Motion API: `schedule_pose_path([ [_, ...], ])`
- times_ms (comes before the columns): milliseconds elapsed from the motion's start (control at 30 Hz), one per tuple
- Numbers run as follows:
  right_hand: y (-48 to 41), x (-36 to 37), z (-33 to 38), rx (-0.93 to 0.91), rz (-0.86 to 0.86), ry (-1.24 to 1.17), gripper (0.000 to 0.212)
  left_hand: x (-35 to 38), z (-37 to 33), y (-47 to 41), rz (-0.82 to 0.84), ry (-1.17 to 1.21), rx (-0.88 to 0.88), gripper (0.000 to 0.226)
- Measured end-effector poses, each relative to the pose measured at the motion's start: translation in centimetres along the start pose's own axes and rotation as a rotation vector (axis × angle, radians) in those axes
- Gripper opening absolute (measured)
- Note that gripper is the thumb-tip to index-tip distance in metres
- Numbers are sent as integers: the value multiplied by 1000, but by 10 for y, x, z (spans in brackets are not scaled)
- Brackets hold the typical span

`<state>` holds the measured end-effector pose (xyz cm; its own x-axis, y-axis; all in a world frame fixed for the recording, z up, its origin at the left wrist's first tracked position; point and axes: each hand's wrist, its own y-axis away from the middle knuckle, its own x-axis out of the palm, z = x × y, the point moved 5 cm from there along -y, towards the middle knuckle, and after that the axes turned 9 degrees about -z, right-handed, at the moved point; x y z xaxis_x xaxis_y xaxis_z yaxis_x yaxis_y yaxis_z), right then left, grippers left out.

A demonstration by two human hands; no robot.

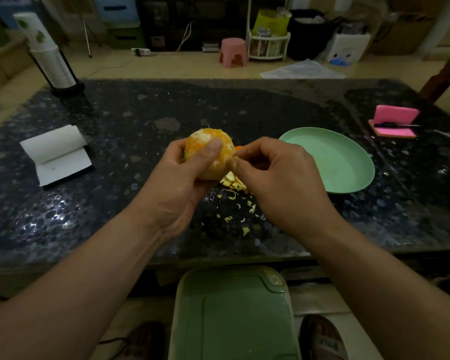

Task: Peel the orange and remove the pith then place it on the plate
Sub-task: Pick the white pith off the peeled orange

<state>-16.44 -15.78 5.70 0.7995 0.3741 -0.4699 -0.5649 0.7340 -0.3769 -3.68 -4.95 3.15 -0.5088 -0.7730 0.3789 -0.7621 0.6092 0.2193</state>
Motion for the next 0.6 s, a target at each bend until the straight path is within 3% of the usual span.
schedule_pose_path([
  [300,1,0,0,6,-30,-58,2,-5,1,-5,10,41,-16,75],
  [600,1,2,-1,-19,-22,23,12,-10,-4,-2,-38,-280,298,67],
])
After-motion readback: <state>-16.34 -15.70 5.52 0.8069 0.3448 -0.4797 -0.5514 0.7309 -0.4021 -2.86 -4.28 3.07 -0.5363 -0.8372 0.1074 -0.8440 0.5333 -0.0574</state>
